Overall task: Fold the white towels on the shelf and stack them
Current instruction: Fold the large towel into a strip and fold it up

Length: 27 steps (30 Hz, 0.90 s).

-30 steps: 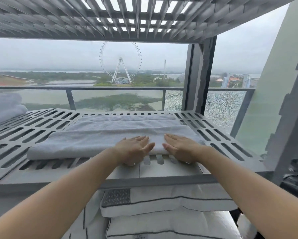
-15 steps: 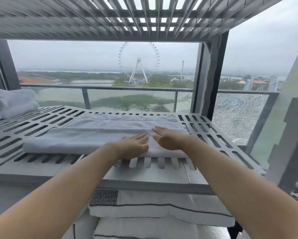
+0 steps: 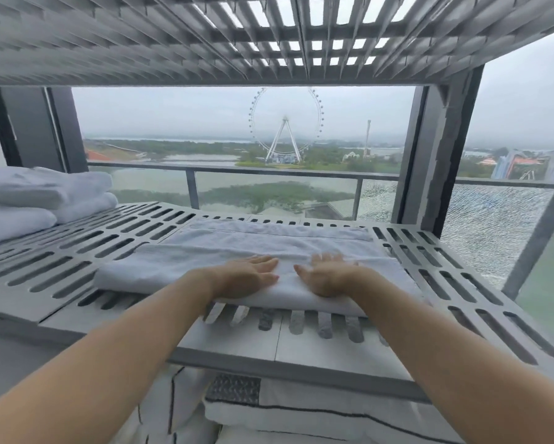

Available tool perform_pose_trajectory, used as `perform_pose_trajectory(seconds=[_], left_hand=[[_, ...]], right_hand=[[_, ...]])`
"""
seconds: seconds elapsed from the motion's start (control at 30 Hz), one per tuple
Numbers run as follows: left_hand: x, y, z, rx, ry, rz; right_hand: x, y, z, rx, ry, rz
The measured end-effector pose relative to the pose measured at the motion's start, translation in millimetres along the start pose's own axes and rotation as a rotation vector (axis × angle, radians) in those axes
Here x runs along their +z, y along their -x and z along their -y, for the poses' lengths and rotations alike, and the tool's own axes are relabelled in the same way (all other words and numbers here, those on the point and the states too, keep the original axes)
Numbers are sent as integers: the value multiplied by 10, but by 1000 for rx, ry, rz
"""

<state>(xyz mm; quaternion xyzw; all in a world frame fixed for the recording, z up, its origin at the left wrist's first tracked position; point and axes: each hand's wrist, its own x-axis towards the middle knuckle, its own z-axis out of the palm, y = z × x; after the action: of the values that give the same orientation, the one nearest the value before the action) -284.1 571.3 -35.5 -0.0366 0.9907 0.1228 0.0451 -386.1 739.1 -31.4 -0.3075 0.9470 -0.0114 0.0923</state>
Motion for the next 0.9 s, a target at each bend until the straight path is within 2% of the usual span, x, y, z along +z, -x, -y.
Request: perform_pose_trajectory(seconds=[0.13, 0.3, 0.4, 0.47, 0.53, 0.6, 0.7, 0.83, 0.9], left_hand=[[-29, -83, 245, 82, 61, 1], [-166, -36, 885, 95, -26, -24], [-274, -14, 1177, 74, -48, -114], [-350, -14, 1313, 92, -90, -204], [-427, 0, 1420, 100, -118, -250], [-481, -3, 1524, 68, -171, -251], [-520, -15, 1600, 73, -245, -271], [-627, -63, 1636, 180, -425, -424], [-615, -94, 1631, 196, -436, -376]], right_hand=[[44, -133, 378, -157, -70, -45], [51, -295, 710, -137, -82, -71], [47, -360, 911, -149, -114, -120], [51, -390, 1026, -174, -175, -229], [46, -395, 1090, -161, -263, -362], [40, -380, 1104, -136, -295, -424], [35, -367, 1095, -87, -224, -415], [21, -362, 1126, -27, -160, -462], [26, -356, 1133, -1, -160, -464]])
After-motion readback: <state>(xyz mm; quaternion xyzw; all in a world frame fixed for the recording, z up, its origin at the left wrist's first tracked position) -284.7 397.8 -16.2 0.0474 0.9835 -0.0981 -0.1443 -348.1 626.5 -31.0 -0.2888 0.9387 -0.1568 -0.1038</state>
